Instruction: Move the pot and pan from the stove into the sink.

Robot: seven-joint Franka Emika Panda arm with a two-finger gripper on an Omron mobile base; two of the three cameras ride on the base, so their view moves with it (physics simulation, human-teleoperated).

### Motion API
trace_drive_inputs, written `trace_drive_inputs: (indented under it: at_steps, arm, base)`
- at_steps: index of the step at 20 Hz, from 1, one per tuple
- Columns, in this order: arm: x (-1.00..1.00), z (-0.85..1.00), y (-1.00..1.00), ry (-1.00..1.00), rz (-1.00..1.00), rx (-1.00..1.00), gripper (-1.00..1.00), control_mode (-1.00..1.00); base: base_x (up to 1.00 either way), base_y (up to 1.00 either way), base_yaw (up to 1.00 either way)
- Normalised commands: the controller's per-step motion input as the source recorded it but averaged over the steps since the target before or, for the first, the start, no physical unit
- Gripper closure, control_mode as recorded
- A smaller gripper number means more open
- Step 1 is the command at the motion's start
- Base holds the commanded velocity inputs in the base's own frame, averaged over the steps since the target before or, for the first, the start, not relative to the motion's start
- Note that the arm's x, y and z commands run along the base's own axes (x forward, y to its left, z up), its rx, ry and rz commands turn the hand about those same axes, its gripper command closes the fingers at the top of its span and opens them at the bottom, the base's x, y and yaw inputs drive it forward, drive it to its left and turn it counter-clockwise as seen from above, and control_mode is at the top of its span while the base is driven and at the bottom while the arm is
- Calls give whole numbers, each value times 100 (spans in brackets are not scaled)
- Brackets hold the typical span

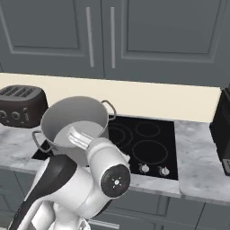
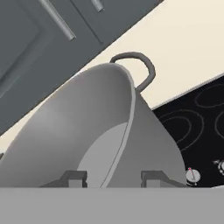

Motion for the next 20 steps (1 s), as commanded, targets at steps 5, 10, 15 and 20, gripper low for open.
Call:
trace_drive_inputs:
  at_steps: [5,10,15,20]
  arm:
    - [-15,6,0,-8,9,6,100,-100]
    - [0,0,0,0,0,0,100,-100]
    - [0,0,0,0,0,0,100,100]
    - [0,0,0,0,0,0,100,100]
  base:
    - [0,0,0]
    - [0,0,0]
    - [-18,0,0]
    - [-78,0,0]
